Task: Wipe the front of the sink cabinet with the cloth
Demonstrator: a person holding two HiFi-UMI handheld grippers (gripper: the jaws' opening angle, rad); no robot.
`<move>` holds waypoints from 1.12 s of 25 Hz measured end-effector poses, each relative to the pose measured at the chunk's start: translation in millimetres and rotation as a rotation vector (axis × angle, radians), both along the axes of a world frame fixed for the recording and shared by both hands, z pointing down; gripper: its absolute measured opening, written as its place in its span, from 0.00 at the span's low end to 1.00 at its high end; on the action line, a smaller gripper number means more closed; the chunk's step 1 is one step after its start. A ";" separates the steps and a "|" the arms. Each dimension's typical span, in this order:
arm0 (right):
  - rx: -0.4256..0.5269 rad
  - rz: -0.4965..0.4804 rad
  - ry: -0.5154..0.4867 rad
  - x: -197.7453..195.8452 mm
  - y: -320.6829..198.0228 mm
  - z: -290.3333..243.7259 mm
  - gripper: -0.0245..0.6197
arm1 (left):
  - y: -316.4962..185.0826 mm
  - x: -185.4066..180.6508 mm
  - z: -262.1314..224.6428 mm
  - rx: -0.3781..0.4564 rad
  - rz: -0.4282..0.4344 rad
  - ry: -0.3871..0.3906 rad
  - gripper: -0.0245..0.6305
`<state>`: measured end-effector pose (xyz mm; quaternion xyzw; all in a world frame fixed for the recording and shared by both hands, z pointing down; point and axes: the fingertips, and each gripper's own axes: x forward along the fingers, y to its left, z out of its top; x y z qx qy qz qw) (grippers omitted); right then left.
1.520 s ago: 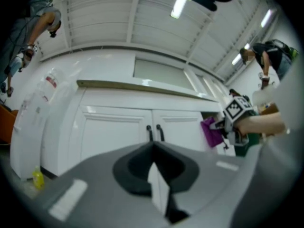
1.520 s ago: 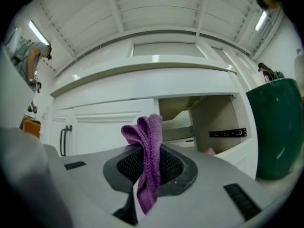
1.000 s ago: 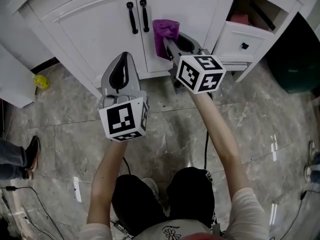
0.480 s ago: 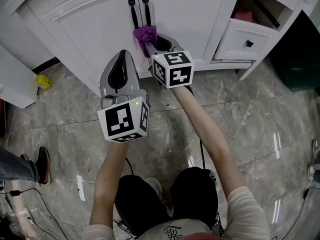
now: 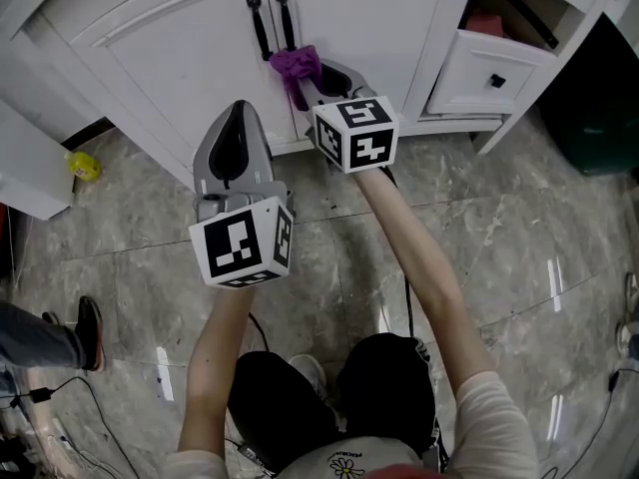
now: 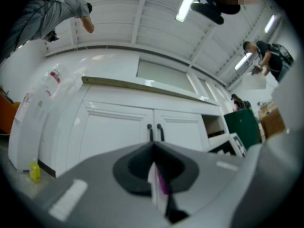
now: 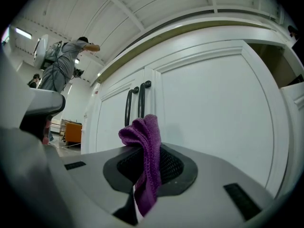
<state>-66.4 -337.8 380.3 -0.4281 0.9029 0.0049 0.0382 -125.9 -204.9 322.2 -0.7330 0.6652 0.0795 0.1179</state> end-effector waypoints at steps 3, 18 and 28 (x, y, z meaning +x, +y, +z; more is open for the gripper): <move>0.001 0.012 0.005 8.5 -2.1 -0.1 0.12 | -2.1 0.4 2.7 -0.009 0.003 0.000 0.05; 0.003 0.151 0.000 72.3 -22.7 -2.0 0.12 | -3.3 5.2 5.0 -0.005 0.005 -0.002 0.04; 0.007 0.332 0.010 158.7 -37.6 -2.6 0.12 | -4.2 5.6 5.3 -0.011 0.003 0.008 0.04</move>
